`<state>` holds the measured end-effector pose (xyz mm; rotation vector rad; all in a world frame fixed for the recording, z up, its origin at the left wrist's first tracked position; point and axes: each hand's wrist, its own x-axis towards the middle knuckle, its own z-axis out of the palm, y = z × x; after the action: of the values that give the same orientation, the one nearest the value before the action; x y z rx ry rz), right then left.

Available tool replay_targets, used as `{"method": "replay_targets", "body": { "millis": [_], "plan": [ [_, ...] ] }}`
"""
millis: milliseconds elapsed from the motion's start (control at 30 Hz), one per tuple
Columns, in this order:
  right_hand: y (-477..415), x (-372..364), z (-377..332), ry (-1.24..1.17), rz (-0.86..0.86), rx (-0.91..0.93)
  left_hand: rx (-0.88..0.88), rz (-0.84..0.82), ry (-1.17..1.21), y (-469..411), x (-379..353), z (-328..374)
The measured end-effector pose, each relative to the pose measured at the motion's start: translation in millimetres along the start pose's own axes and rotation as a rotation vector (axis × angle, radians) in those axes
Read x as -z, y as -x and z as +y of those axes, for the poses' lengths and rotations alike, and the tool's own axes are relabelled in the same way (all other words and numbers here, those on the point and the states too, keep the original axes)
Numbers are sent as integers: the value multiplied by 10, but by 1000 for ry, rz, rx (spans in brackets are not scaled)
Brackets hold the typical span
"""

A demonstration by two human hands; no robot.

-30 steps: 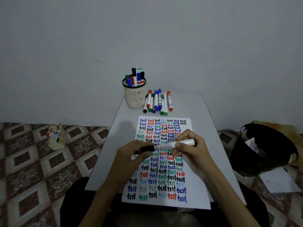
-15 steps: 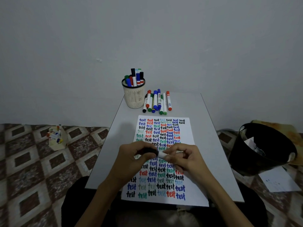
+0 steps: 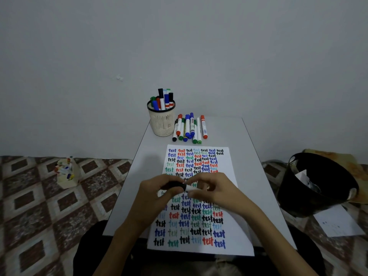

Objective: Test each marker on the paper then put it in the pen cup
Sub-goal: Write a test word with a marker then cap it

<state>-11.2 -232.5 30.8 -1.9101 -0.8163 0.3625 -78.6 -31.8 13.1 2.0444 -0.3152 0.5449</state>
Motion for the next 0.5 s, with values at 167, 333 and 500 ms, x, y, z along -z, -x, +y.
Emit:
{"method": "replay_targets", "body": {
  "millis": [167, 333, 500],
  "plan": [
    [-475, 133, -53, 399, -41, -14, 142, 54, -146, 15, 19, -199],
    [-1131, 330, -196, 200, 414, 38, 365, -59, -428, 84, 22, -427],
    [-1809, 527, -535, -92, 731, 192, 330, -161, -625, 38, -38, -545]
  ]
}}
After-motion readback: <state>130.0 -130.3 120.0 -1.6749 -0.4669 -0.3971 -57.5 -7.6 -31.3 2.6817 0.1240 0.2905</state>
